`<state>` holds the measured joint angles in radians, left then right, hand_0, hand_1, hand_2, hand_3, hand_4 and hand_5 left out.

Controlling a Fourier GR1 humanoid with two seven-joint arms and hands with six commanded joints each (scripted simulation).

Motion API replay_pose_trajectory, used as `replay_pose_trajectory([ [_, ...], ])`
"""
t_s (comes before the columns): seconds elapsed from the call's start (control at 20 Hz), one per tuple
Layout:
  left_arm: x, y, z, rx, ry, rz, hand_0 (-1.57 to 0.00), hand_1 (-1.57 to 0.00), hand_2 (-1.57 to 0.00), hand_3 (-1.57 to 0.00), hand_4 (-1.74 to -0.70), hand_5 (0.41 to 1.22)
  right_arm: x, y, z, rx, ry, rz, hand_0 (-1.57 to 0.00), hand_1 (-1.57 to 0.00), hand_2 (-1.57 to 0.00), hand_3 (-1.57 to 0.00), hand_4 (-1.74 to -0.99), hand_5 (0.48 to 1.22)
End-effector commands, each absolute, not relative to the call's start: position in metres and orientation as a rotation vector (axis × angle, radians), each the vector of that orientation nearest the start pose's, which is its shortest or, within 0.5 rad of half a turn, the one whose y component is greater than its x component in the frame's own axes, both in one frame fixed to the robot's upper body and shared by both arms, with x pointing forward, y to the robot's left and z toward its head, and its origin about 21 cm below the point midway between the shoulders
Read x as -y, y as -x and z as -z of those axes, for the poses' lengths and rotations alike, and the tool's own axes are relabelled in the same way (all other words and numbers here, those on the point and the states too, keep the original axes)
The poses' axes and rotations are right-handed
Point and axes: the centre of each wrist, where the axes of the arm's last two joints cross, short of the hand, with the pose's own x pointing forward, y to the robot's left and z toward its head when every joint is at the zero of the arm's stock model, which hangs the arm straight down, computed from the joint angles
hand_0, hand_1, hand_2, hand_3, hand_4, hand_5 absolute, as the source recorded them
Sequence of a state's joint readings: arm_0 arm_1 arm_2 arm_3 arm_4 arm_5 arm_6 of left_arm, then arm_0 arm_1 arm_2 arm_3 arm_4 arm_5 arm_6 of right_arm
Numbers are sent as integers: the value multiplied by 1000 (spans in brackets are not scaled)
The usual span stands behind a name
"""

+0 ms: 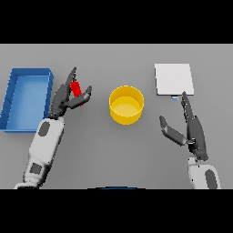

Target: Pick up the red beaker and tilt it to pour out 1 green nut into yellow bowl. Pick up the yellow bowl and place it on the metallic measuring scale.

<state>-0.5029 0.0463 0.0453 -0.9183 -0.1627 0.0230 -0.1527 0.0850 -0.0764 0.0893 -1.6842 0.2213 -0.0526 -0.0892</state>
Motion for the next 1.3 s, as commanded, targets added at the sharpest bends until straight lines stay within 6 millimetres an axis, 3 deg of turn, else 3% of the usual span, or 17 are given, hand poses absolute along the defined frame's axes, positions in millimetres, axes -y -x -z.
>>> replay_pose_trajectory([
  [0.0, -192, -361, 22, 1540, -64, 296, 1, 1, 1, 1, -1335, 698, 233, -227, -10, 1688, 220, -247, 1, 1, 1, 1, -1263, 640],
  [0.1, -187, -365, 25, 1539, -50, 255, 1, -26, -67, -31, -1378, 724, 234, -226, -9, 1683, 227, -247, 1, 1, 1, 1, -1259, 642],
  [0.2, -188, -367, 27, 1538, -50, 206, -285, -328, -364, -292, -1449, 783, 234, -228, -9, 1680, 225, -249, 1, 1, 1, 1, -1258, 644],
  [0.3, -185, -371, 29, 1516, -80, 211, -662, -699, -733, -724, -1500, 941, 234, -227, -9, 1696, 229, -249, 1, 1, 1, 1, -1255, 644],
  [0.45, -183, -372, 26, 1519, -93, 259, -1106, -1125, -1142, -974, -1603, 1078, 231, -227, -7, 1686, 227, -243, 1, 1, 1, 1, -1252, 644],
  [0.55, -181, -372, 26, 1513, -96, 286, -1273, -1285, -1296, -1189, -1544, 1129, 233, -226, -8, 1691, 224, -244, 1, 1, 1, 1, -1254, 644],
  [0.65, -174, -371, 25, 1496, -83, 283, -1380, -1388, -1395, -1326, -1505, 1162, 232, -230, -9, 1672, 227, -239, 1, 1, 1, 1, -1257, 645],
  [0.75, -177, -369, 26, 1533, -90, 254, -1449, -1454, -1458, -1414, -1590, 1151, 236, -228, -8, 1667, 218, -232, 1, 1, 1, 1, -1257, 643],
  [1.0, -176, -376, 4, 1637, -78, 167, -1531, -1533, -1534, -1520, -1692, 1118, 231, -229, -9, 1685, 232, -239, 1, 1, 1, 1, -1259, 647],
  [1.25, -167, -376, -29, 1689, -139, 355, -1558, -1558, -1559, -1554, -1725, 1117, 235, -227, -8, 1695, 237, -261, 1, 1, 1, 1, -1261, 661],
])
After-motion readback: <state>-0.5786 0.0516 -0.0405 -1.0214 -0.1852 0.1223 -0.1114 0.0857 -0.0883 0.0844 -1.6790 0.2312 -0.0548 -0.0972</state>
